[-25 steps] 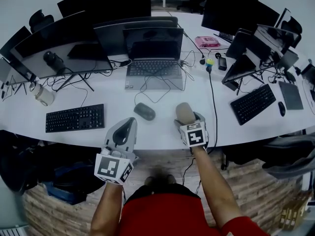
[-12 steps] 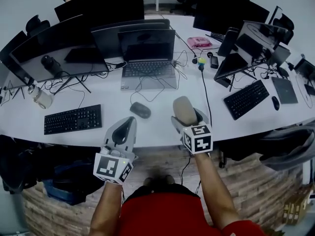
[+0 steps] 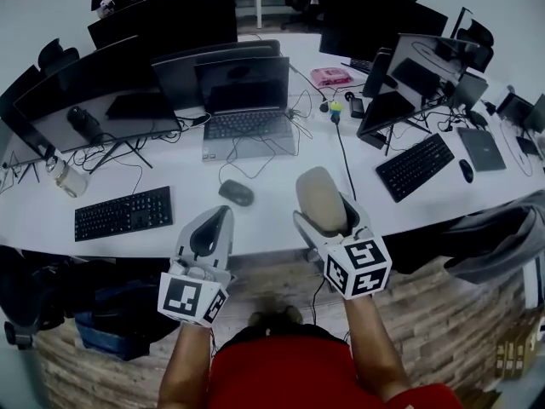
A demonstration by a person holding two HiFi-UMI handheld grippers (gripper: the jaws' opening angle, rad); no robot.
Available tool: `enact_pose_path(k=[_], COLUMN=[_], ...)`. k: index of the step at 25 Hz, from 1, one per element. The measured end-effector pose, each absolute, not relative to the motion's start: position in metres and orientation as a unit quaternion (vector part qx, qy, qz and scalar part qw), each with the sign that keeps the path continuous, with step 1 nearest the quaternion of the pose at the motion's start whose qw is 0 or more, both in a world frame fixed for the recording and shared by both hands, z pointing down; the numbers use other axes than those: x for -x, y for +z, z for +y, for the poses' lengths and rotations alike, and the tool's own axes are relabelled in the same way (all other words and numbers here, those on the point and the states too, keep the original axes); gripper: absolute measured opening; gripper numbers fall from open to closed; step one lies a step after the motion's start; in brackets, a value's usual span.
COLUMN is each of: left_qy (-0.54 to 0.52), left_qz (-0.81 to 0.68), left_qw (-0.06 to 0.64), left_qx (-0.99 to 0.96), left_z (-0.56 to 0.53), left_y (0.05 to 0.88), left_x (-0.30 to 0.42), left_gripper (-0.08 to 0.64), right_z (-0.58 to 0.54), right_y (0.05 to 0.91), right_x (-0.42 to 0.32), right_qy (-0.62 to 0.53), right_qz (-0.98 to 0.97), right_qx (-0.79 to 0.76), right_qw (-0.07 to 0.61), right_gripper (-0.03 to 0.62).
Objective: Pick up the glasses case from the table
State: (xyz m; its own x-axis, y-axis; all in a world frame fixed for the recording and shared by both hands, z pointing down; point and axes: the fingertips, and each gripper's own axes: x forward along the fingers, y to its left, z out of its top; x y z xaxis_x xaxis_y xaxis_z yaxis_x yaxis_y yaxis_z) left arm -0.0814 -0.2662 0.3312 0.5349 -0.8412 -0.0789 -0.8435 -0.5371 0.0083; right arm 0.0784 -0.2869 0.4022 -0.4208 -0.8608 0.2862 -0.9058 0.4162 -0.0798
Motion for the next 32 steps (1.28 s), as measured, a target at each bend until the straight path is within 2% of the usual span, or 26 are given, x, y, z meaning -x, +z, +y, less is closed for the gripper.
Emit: enact_pose_path(k=[10,32], left_qy=[0.045,0.044], left_qz=[0.466,0.454], left_qw=[0.030,0.034], left_qx=[0.883,0.889], left_z=[-0.248,-0.244], left_y=[0.314,0.312], left_x=[0.071,0.059], left_gripper=[0.009,0.009], right_z=[-0.249,-0.243], right_y=[0.368,0.363], right_x=[-0.087,-0.094], right_qy=[0.096,0.083], right_qz=[-0.838,-0.836], right_qx=[-0.534,-0.539], right_qw=[0.059,0.064], right_gripper=[0.399,0.397])
